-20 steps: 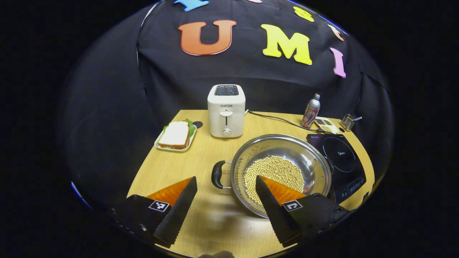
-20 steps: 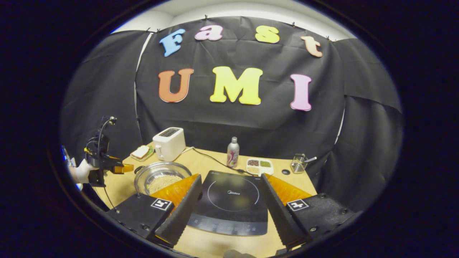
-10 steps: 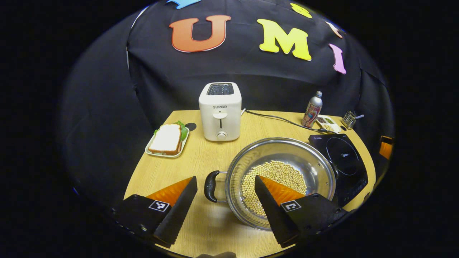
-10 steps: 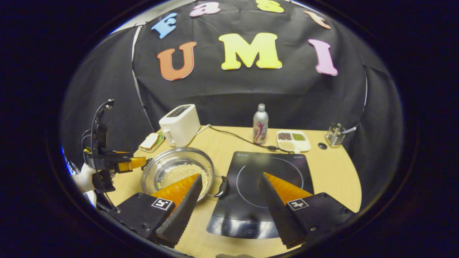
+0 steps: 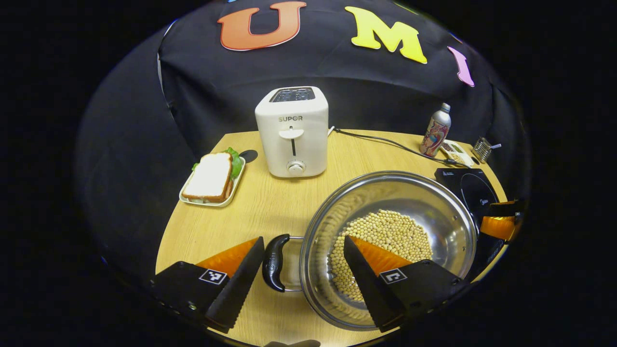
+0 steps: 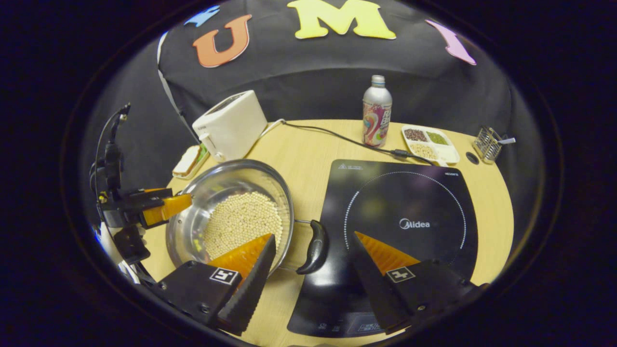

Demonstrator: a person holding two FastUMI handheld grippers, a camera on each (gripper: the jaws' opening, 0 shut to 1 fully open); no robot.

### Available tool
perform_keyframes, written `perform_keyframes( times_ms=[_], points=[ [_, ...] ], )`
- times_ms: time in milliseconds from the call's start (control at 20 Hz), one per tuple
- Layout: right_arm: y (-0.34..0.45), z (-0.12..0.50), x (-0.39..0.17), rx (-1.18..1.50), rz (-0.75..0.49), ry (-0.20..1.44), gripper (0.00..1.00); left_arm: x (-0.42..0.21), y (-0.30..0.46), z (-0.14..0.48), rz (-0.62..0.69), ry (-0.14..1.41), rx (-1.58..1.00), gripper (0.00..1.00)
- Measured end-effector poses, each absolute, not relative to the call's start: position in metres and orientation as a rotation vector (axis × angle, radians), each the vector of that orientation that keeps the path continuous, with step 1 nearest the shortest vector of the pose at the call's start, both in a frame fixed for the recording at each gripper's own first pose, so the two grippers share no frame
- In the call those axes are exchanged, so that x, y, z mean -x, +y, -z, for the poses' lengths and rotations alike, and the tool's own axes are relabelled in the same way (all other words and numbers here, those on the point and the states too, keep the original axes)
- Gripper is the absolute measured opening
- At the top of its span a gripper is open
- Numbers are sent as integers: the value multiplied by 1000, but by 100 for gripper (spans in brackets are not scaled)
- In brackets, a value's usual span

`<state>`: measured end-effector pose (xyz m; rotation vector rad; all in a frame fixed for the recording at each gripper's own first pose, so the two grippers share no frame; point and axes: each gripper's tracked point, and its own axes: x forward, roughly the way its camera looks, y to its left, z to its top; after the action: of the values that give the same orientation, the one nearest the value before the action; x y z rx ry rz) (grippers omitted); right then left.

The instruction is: First push the handle of the pot to place it horizontally, then grasp the pot with both hands and set it on the induction cooktop.

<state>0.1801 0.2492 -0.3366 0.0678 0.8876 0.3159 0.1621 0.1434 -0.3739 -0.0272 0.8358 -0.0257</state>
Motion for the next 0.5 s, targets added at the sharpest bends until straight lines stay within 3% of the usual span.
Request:
perform_keyframes(
  times_ms=[300,350,400,500],
  points=[
    [262,356,-180,-80,-307,954,87,-164,148,396,23,913,19,97],
    [265,357,-178,-76,-306,970,92,-164,149,397,19,919,10,96],
    [265,359,-182,-67,-299,958,84,-165,150,398,21,917,4,94],
    [261,362,-182,-59,-278,972,78,-163,157,402,4,938,-18,88]
  ],
)
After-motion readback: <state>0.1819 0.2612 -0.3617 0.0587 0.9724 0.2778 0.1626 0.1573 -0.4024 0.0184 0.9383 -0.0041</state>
